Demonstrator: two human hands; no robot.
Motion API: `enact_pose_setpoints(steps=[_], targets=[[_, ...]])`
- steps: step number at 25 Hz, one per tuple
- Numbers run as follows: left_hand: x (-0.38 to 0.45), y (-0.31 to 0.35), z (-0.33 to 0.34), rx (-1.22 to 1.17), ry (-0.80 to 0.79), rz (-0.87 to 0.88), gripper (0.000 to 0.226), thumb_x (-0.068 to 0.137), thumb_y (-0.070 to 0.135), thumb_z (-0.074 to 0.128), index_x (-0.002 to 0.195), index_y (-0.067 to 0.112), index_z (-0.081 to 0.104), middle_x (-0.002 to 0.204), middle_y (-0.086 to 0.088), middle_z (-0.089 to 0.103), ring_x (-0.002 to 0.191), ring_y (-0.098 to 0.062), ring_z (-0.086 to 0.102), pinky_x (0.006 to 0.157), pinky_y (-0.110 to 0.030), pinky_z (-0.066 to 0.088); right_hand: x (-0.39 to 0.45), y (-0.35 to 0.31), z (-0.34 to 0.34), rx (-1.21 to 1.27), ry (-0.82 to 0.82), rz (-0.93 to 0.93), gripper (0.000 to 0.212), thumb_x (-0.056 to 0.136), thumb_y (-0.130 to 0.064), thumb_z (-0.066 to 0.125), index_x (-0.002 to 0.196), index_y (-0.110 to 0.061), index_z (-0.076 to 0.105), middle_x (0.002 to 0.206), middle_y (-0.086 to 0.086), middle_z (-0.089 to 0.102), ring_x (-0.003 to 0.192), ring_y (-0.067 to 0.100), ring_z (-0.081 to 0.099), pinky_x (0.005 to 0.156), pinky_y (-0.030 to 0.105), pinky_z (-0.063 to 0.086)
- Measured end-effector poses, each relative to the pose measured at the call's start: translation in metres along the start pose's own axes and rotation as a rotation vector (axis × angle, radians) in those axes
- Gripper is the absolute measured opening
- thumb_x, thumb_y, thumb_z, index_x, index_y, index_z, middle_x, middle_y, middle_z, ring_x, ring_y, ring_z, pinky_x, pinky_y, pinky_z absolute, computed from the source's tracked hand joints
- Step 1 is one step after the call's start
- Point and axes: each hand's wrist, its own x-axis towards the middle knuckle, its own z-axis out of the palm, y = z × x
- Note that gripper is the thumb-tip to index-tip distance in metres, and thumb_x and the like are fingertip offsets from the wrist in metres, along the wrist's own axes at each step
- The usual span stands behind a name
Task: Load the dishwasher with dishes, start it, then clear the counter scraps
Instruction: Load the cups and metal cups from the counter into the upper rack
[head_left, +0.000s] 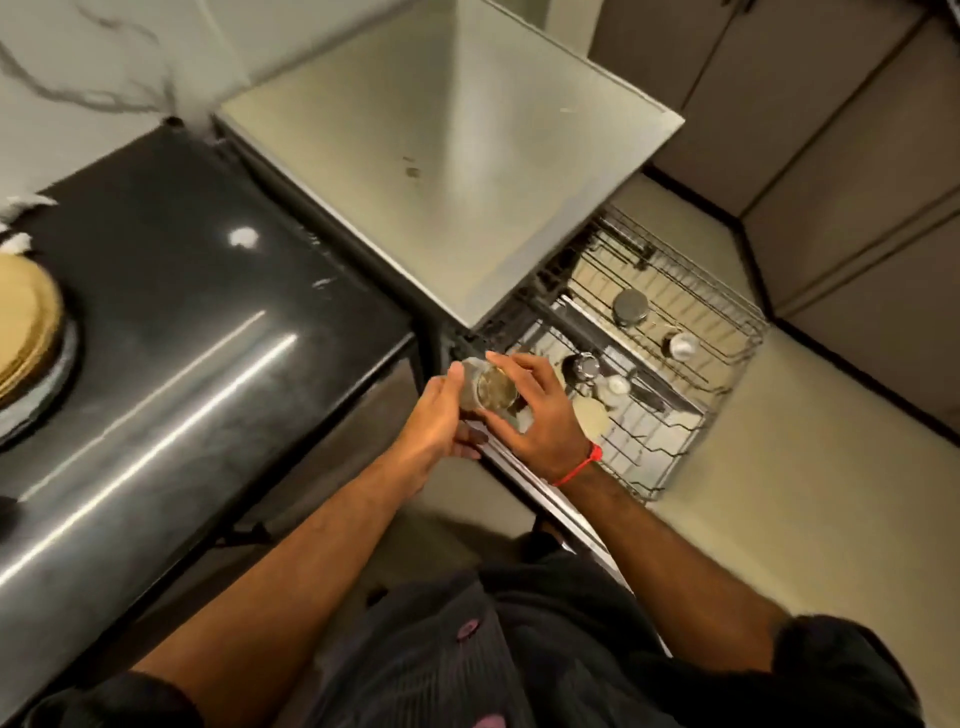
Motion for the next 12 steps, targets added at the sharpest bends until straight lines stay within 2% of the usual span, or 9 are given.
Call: enact_pose_setpoints(steps=[3,5,7,9,10,12], targets=[[0.039,-0.007,0.063,0.295,0.062,0.174,0.041,0.1,0.052,0.05,0.127,0.022,0.05,0.106,-0.005,0.067,0.073,-0.014,0.07,0.059,-0.033,0.059,-0.01,0.066,-0.031,-0.012,-0.004,0.17,0.062,0.082,-0.02,0.078,0.139,-0.013,0.053,0.126,0.01,0.046,0.113,0.017,0.054,0.098,0.036,0.05],[0.067,-0.005,0.102,0.427,0.04,0.252,0.046,0.096,0.051,0.058,0.134,0.024,0.054,0.111,0.002,0.069,0.081,-0.011,0.07,0.074,-0.031,0.06,-0.007,0.109,-0.048,0.001,-0.011,0.271,0.059,0.085,-0.026,0.076,0.138,-0.016,0.053,0.128,0.01,0.045,0.112,0.013,0.051,0.096,0.032,0.052],[0.089,-0.002,0.118,0.59,0.007,0.281,0.053,0.097,0.049,0.058,0.144,0.025,0.052,0.108,0.004,0.07,0.086,-0.013,0.07,0.081,-0.03,0.059,0.002,0.129,-0.056,-0.022,-0.023,0.316,0.057,0.088,-0.03,0.071,0.14,-0.017,0.051,0.131,0.01,0.043,0.114,0.015,0.051,0.096,0.031,0.052],[0.145,0.003,0.155,0.652,0.018,0.246,0.052,0.1,0.046,0.054,0.148,0.025,0.049,0.107,-0.001,0.072,0.09,-0.018,0.072,0.083,-0.038,0.061,0.025,0.185,-0.064,0.03,-0.066,0.423,0.06,0.088,-0.024,0.071,0.142,-0.015,0.047,0.136,0.012,0.041,0.12,0.021,0.05,0.1,0.033,0.049],[0.153,0.009,0.159,0.661,0.026,0.249,0.048,0.101,0.041,0.054,0.147,0.025,0.051,0.109,-0.003,0.072,0.093,-0.019,0.071,0.083,-0.038,0.061,0.032,0.19,-0.063,0.026,-0.08,0.442,0.062,0.088,-0.02,0.072,0.143,-0.013,0.045,0.139,0.014,0.041,0.123,0.023,0.049,0.103,0.034,0.047],[0.213,0.013,0.18,0.644,0.091,0.201,0.04,0.102,0.029,0.056,0.141,0.022,0.057,0.115,0.002,0.068,0.096,-0.016,0.068,0.081,-0.03,0.06,0.054,0.242,-0.052,0.066,-0.143,0.522,0.066,0.087,-0.011,0.07,0.147,-0.012,0.041,0.143,0.014,0.041,0.128,0.027,0.047,0.109,0.039,0.044]])
